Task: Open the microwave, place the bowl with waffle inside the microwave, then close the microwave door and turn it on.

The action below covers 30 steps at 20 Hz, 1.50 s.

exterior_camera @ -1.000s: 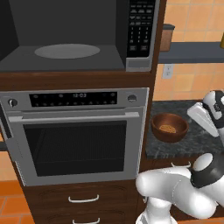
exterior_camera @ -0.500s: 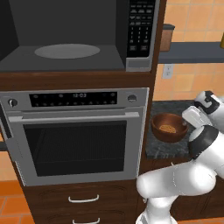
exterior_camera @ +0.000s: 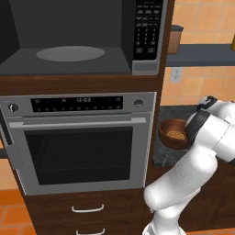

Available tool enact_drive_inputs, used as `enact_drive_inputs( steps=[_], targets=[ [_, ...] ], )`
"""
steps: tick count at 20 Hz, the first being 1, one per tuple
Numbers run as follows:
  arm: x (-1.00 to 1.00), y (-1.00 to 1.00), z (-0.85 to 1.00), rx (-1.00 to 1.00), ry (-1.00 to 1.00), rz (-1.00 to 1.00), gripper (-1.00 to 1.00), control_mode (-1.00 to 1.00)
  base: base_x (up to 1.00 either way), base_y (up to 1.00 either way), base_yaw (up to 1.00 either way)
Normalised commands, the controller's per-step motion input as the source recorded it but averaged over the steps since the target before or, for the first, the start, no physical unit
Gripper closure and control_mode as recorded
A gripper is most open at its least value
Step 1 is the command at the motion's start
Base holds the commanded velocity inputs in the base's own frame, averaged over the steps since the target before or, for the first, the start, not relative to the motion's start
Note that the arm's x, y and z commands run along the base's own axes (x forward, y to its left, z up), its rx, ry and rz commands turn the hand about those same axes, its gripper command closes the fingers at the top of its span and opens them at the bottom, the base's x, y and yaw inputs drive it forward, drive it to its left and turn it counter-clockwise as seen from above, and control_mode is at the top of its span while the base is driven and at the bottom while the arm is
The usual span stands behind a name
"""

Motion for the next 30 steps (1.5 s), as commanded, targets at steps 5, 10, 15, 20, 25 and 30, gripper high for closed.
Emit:
enact_drive_inputs(
  steps=[5, 10, 15, 20, 25, 30],
  targets=[
    [0.19, 0.00, -0.24, 0.00, 0.00, 0.03, -1.00, -1.00, 0.00, 0.00, 0.00],
    [0.06, 0.00, -0.35, -0.03, -0.02, 0.00, -1.00, -1.00, 0.00, 0.00, 0.00],
    [0.00, 0.05, -0.32, -0.09, -0.03, 0.00, -1.00, -1.00, 0.00, 0.00, 0.00],
    [0.00, 0.61, -0.16, -0.21, -0.01, -0.02, 1.00, -1.00, 0.00, 0.00, 0.00],
    [-0.01, 0.89, -0.16, -0.22, 0.00, -0.06, 1.00, -1.00, 0.00, 0.00, 0.00],
    [-0.44, 0.02, -0.02, 0.01, -0.05, -0.09, 1.00, -1.00, 0.00, 0.00, 0.00]
  ],
)
